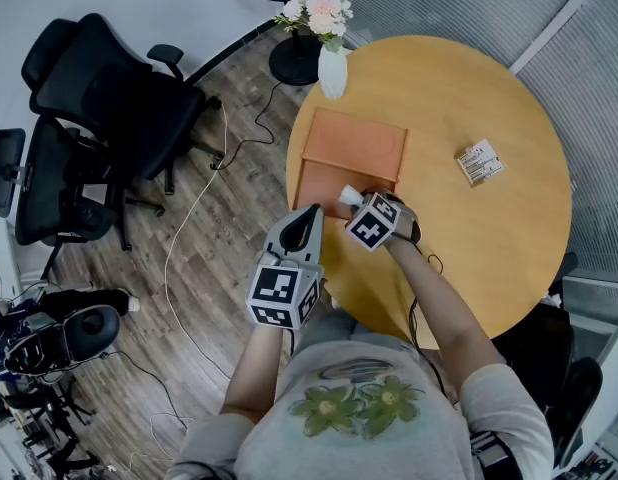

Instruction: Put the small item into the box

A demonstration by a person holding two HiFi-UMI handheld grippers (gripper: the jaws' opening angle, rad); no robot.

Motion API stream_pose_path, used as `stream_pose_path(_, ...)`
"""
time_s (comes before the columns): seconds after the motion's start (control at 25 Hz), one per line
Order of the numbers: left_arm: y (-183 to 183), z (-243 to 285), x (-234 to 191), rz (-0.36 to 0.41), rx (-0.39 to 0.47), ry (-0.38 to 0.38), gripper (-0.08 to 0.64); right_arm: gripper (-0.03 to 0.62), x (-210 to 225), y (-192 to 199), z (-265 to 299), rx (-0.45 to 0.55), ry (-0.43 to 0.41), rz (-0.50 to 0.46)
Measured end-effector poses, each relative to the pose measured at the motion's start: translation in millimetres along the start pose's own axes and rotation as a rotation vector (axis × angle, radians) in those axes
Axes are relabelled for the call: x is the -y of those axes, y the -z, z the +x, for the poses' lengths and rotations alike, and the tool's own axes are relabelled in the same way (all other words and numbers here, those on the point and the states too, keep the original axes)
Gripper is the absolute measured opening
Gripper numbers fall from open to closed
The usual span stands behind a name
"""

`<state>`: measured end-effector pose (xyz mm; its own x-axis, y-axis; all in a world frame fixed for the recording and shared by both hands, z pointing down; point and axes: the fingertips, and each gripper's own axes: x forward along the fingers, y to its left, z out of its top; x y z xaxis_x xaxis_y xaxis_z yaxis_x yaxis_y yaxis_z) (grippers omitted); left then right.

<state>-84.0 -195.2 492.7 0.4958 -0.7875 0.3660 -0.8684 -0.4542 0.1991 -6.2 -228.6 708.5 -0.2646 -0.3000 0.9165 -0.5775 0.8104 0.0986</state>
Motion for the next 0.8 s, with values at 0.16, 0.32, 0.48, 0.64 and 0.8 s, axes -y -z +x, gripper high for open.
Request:
stream_pose_path(0.16, -1.4, -2.1, 0.1, 0.001, 0.005, -0.001, 0.002, 0.146, 0.4, 1.4, -0.6, -0.009, 0.004, 0.005)
stream_pose_path(0.32, -0.7, -3.6, -1.7, 0.000, 0.004, -0.005, 0.002, 0.150, 0.7, 2.5, 0.6, -0.018, 0.001, 0.013)
stream_pose_path(0.48, -2.9, -5.6, -3.6, -0.002, 0.008, -0.008, 0.002, 0.153, -0.4, 1.7, -0.2, -0.016, -0.005, 0.015)
stream_pose_path(0.64, -4.4, -5.3, -3.6, -0.005, 0.013, -0.009, 0.002, 0.155, 1.0, 0.8, -1.4, -0.006, -0.002, 0.017)
stream_pose_path(0.8, -4.7, -5.3, -4.1, -0.006, 0.015, -0.009, 0.002, 0.196, 3.7, -0.1, -1.9, 0.008, -0.001, 0.016)
